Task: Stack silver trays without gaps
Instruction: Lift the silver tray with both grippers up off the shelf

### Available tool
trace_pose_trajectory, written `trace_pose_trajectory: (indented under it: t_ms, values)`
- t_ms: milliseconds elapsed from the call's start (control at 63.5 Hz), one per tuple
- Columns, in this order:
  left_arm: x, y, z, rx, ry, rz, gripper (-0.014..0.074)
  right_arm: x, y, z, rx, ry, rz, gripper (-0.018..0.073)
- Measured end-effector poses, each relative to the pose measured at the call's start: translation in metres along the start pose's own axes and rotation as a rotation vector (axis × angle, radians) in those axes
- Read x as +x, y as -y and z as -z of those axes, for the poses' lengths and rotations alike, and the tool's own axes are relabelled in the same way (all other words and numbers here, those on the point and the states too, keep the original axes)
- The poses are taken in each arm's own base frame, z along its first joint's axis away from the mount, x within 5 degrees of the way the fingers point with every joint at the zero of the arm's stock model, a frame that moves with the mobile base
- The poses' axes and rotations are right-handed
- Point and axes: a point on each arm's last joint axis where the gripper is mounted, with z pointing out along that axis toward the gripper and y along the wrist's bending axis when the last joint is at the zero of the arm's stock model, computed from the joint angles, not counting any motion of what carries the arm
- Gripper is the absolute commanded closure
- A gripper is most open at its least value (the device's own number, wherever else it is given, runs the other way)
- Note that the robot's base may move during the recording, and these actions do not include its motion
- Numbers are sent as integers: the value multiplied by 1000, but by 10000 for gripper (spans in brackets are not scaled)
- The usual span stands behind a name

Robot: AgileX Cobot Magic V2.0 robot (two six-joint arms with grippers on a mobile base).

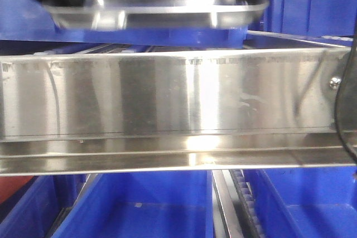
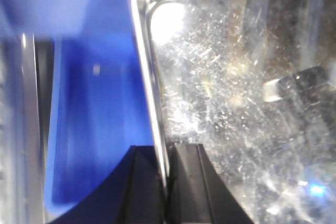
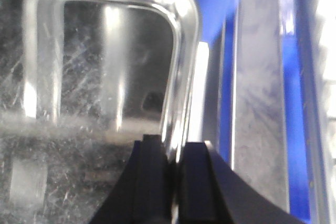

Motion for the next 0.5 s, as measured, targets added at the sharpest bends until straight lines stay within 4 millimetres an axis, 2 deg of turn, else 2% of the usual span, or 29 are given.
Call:
trace_pose_trajectory:
  t_ms: [220,504]
  values:
    - [-5,1,28,5,81,-4,615,-4,-6,18,-25,52,-1,629]
    - [-7,-1,38,-9,115,-18,615,-9,-17,35,3,106,46,629]
